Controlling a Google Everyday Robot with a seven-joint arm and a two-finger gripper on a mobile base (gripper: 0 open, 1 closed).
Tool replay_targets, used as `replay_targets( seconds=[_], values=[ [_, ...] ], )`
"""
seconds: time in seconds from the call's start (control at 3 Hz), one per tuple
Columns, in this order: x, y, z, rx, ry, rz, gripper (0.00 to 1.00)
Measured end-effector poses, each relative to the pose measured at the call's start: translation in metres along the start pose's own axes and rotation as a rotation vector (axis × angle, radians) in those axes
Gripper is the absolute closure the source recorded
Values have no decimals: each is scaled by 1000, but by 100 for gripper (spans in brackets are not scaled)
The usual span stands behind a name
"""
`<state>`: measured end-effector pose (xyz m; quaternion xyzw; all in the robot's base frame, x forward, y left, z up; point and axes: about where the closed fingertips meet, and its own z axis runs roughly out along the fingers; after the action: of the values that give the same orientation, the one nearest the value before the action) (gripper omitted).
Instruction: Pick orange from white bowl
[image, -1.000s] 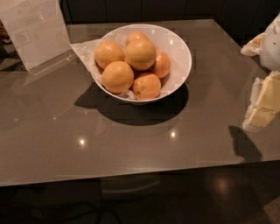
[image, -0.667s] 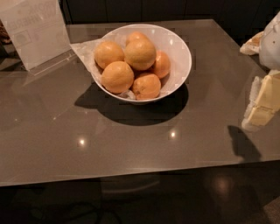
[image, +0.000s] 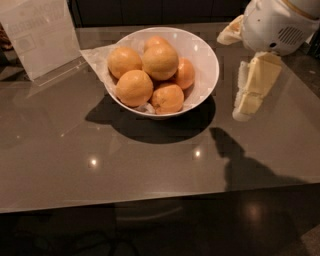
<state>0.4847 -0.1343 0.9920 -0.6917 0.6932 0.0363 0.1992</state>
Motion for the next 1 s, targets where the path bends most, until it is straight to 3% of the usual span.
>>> replay_targets(
  seconds=[0.33,0.67,1.0],
  values=[
    [-50,-29,20,-30,-72,-95,0],
    [-51,-35,23,-19,-84,-89,0],
    [-61,-57,35,-34,-107,-129,0]
  ],
)
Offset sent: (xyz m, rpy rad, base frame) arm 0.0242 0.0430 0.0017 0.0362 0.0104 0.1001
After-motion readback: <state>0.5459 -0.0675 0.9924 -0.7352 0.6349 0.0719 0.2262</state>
